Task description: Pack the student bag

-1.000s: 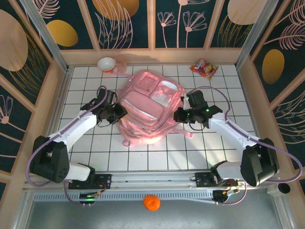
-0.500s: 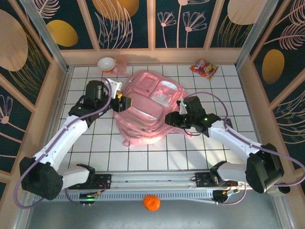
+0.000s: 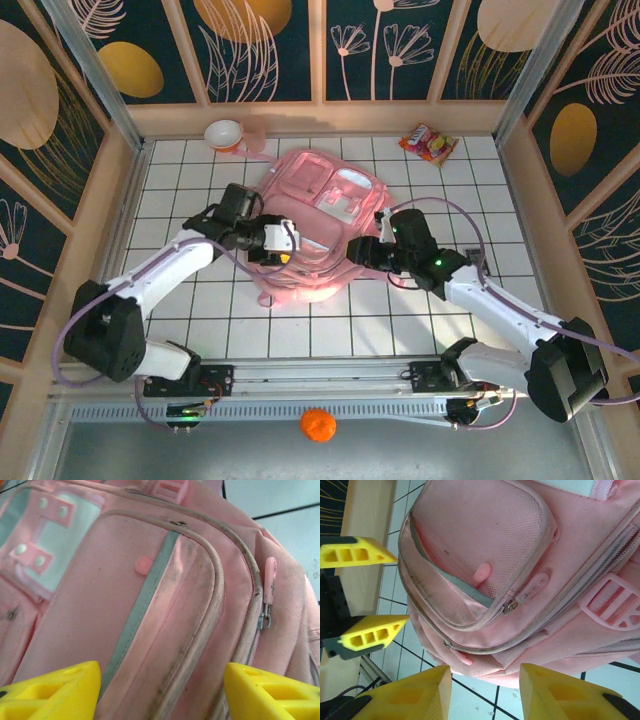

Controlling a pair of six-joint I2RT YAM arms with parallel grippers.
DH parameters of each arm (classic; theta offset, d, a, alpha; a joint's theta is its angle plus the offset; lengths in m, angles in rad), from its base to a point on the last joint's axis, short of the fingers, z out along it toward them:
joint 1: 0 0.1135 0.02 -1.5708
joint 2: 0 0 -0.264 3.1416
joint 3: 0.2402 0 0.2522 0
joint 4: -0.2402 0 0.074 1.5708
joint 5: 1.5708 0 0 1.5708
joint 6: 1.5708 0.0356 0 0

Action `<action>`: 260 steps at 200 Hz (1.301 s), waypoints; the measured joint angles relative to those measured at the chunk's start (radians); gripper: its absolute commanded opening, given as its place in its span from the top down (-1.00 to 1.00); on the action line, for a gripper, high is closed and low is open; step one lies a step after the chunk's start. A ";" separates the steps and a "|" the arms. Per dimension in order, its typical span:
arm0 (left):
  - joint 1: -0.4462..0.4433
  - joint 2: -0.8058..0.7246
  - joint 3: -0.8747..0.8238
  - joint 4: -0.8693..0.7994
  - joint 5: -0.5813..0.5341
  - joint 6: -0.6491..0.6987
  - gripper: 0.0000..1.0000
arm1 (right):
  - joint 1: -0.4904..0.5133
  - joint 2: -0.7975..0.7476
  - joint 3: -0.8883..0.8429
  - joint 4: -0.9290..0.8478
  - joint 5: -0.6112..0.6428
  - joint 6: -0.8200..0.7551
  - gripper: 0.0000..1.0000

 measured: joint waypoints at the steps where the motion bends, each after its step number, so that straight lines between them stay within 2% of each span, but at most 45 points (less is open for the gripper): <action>1: -0.001 0.002 0.002 0.000 0.000 0.002 -0.30 | 0.000 0.000 0.000 0.000 0.000 0.000 0.20; 58: -0.047 0.103 0.032 0.004 -0.094 0.103 -0.36 | 0.014 0.000 0.000 0.000 0.011 0.003 0.19; 79: -0.053 0.126 0.032 0.029 -0.135 0.118 -0.22 | 0.018 -0.002 0.000 0.000 0.015 0.003 0.19; 88: -0.056 0.133 0.032 0.044 -0.158 0.119 -0.05 | 0.023 -0.008 -0.002 0.000 0.019 0.003 0.19; 98: -0.059 0.137 0.032 0.057 -0.177 0.120 0.46 | 0.031 -0.018 -0.005 0.000 0.023 0.003 0.19; 105: -0.061 0.137 0.032 0.061 -0.180 0.108 0.71 | 0.039 -0.028 -0.008 0.000 0.026 0.001 0.19; 118: -0.064 0.134 0.032 0.059 -0.179 0.093 1.00 | 0.052 -0.051 -0.016 0.000 0.033 -0.001 0.19; 157: -0.063 0.061 0.072 0.083 -0.119 -0.057 1.00 | 0.100 -0.130 -0.056 0.031 0.060 -0.024 0.11; 193: -0.063 0.041 0.169 0.083 -0.086 -0.187 1.00 | 0.180 -0.108 -0.058 0.061 0.098 -0.037 0.10; 224: -0.063 0.052 0.192 0.066 -0.069 -0.234 1.00 | 0.206 -0.062 -0.051 0.063 0.164 -0.058 0.04; 260: -0.063 0.059 0.195 0.056 -0.039 -0.259 1.00 | 0.182 -0.030 -0.031 0.105 0.190 -0.110 0.00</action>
